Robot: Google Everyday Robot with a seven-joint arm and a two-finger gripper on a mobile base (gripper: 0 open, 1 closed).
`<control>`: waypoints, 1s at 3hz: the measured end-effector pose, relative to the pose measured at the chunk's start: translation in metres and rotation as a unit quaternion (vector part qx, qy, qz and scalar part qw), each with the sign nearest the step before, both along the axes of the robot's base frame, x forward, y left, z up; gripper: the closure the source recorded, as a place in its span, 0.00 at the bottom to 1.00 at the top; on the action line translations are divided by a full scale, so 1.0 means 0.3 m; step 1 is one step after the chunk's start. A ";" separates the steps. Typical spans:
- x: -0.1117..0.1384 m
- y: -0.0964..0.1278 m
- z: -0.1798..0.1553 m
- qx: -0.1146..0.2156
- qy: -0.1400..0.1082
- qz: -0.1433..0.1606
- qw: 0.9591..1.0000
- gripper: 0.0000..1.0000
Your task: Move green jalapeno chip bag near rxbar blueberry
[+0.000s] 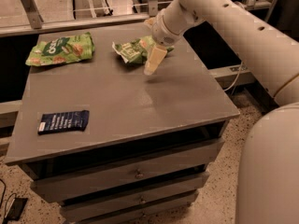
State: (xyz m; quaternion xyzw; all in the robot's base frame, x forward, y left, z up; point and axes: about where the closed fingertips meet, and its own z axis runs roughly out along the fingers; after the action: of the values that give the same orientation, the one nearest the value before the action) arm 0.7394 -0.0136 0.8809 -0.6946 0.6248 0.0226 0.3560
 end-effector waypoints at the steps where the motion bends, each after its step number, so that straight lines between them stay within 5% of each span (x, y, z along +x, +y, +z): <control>1: 0.050 0.042 -0.078 0.027 0.014 0.006 1.000 0.16; 3: 0.069 0.073 -0.085 0.038 0.021 0.014 0.999 0.62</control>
Offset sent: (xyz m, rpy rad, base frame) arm 0.0346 0.0403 -0.0478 0.1336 0.0643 0.0643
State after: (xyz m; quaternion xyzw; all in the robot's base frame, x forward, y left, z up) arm 0.7599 0.0082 0.8553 -0.6882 0.6211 0.0657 0.3692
